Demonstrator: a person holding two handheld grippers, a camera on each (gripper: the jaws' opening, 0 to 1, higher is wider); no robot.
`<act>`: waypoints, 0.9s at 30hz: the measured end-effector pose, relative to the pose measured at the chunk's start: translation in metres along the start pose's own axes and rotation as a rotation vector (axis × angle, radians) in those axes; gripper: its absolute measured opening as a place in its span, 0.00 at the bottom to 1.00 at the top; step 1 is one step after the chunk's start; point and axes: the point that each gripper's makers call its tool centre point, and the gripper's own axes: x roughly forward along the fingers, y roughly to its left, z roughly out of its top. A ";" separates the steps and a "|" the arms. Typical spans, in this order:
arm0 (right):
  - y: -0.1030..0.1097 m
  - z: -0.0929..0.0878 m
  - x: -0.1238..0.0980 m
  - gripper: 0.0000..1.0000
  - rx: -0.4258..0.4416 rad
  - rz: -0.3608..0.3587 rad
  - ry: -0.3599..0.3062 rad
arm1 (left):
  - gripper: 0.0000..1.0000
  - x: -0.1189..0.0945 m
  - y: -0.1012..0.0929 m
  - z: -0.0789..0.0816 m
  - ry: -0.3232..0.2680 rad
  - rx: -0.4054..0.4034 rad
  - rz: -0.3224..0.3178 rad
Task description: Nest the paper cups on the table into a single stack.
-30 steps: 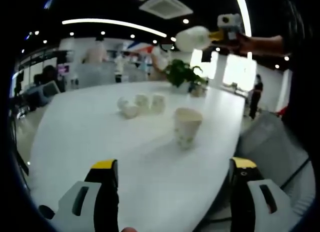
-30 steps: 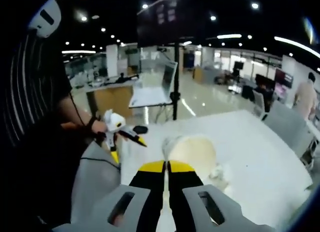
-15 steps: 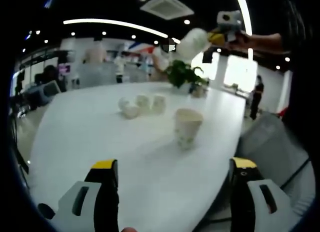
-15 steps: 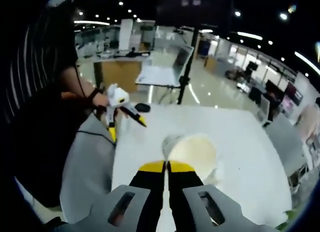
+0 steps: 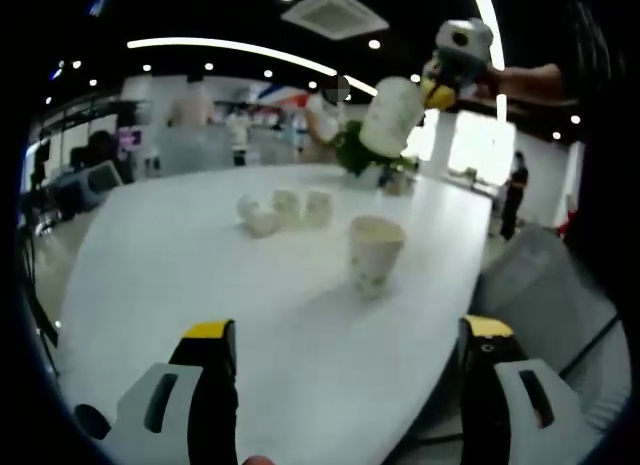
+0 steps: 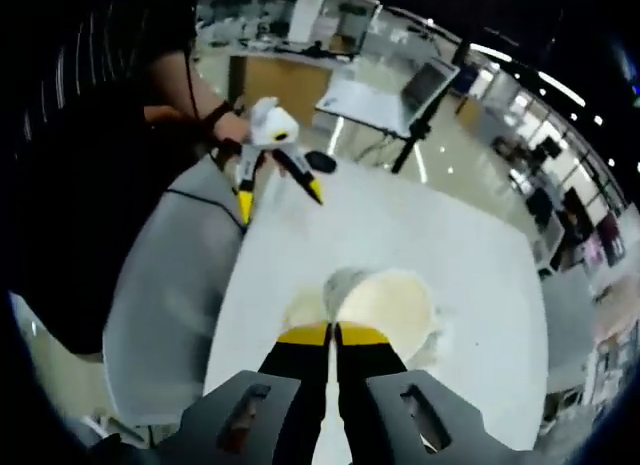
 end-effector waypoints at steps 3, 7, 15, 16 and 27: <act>0.005 0.000 0.007 0.00 -0.033 0.024 0.023 | 0.90 0.000 0.000 0.000 -0.002 0.000 -0.001; 0.010 -0.002 0.014 0.00 -0.082 0.048 0.058 | 0.90 0.000 -0.001 0.000 -0.004 -0.003 0.000; 0.013 -0.005 0.026 0.00 -0.122 0.082 0.100 | 0.90 -0.003 0.000 -0.002 -0.005 -0.005 0.004; 0.014 -0.005 0.028 0.00 -0.132 0.088 0.106 | 0.90 -0.003 0.000 -0.002 -0.004 -0.005 0.005; 0.019 -0.010 0.043 0.00 -0.212 0.117 0.154 | 0.90 -0.005 0.001 -0.002 -0.006 -0.005 0.010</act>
